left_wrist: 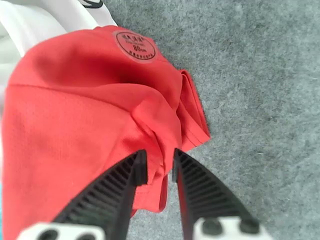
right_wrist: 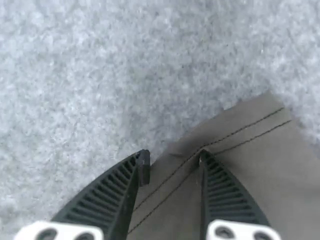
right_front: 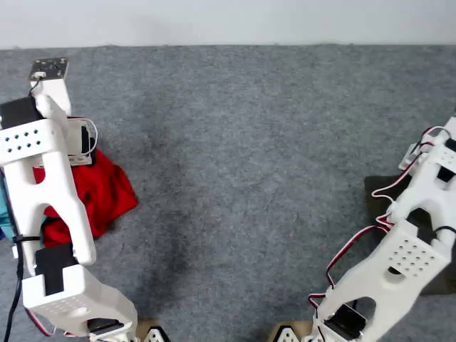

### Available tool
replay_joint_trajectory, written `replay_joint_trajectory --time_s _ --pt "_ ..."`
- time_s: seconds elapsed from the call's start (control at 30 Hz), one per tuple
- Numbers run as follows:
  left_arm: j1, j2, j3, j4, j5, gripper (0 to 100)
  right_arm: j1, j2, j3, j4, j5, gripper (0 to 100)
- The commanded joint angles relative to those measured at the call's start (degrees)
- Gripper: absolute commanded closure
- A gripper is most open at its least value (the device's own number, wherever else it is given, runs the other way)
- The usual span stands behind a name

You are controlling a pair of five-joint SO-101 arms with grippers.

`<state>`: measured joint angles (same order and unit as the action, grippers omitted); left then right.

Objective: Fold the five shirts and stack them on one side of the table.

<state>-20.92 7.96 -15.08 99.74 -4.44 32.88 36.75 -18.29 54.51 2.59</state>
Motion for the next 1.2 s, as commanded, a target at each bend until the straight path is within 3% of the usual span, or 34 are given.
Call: replay_joint_trajectory --time_s 0.0,0.43,0.73,0.97,1.17 --pt "0.6 -2.2 -0.1 0.6 0.4 90 -0.5 -0.8 -0.2 -0.8 -0.4 82.6" --pt "0.6 -2.2 -0.1 0.6 0.4 90 -0.6 -16.1 -8.5 22.8 -0.1 82.4" --pt "-1.0 -2.2 -0.3 0.6 0.4 90 -14.6 -17.5 -8.4 47.7 10.5 82.6" --pt "-12.7 -2.7 -3.6 -1.0 0.7 90 -21.8 -17.4 -5.7 48.2 10.6 82.6" --pt "-17.2 -5.5 -6.1 1.0 0.7 90 -25.7 -17.1 -5.3 48.1 10.7 82.6"
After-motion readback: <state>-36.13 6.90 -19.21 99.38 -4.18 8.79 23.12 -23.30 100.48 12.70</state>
